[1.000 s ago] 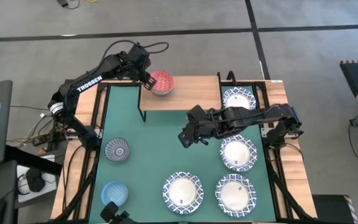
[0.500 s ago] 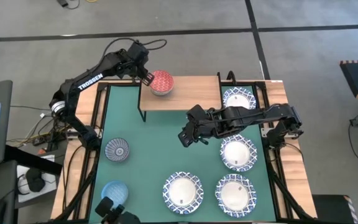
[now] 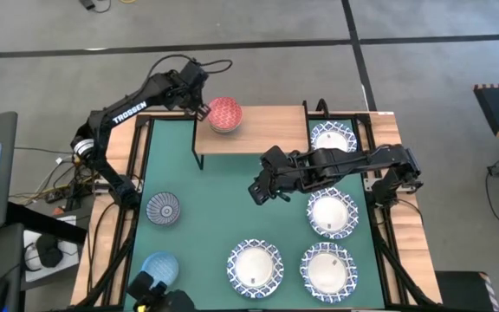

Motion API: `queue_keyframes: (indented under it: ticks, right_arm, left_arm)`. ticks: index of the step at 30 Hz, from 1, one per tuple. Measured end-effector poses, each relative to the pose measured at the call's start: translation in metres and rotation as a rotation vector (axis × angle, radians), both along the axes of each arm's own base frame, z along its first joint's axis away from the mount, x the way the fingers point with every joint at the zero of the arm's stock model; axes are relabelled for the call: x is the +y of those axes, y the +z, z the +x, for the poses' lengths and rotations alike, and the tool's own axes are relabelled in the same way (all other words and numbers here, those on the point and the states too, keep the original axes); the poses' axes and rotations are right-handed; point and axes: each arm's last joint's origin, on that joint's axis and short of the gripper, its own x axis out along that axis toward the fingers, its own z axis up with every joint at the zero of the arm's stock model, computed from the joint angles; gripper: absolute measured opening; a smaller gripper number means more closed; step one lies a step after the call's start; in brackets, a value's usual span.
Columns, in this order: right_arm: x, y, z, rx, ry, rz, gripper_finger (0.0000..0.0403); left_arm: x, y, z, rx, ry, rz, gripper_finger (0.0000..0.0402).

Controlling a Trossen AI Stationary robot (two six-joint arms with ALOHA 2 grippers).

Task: Place and stack bowls onto a shelf
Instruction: Stack the dark blue bowl on top of the red bowl on the shelf

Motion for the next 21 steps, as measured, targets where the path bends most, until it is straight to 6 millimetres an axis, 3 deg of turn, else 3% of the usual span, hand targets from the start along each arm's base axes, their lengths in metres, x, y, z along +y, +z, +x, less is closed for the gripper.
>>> queue_keyframes:
  ticks: [6, 11, 15, 21]
  right_arm:
    - [0.001, 0.000, 0.000, -0.001, 0.003, 0.001, 0.0254]
    - [0.006, 0.001, 0.000, -0.013, 0.015, 0.003, 0.0254]
    - [0.007, -0.004, 0.005, -0.037, 0.036, -0.006, 0.0254]
    - [0.008, -0.030, 0.020, -0.066, 0.096, 0.053, 0.0254]
  left_arm:
    - [-0.004, 0.000, -0.007, 0.030, 0.017, -0.037, 0.0107]
    - [-0.017, 0.013, -0.014, -0.011, 0.010, -0.050, 0.0107]
    - [-0.037, 0.032, -0.021, -0.108, -0.028, -0.049, 0.0107]
    - [-0.081, 0.055, -0.026, -0.246, -0.093, -0.036, 0.0107]
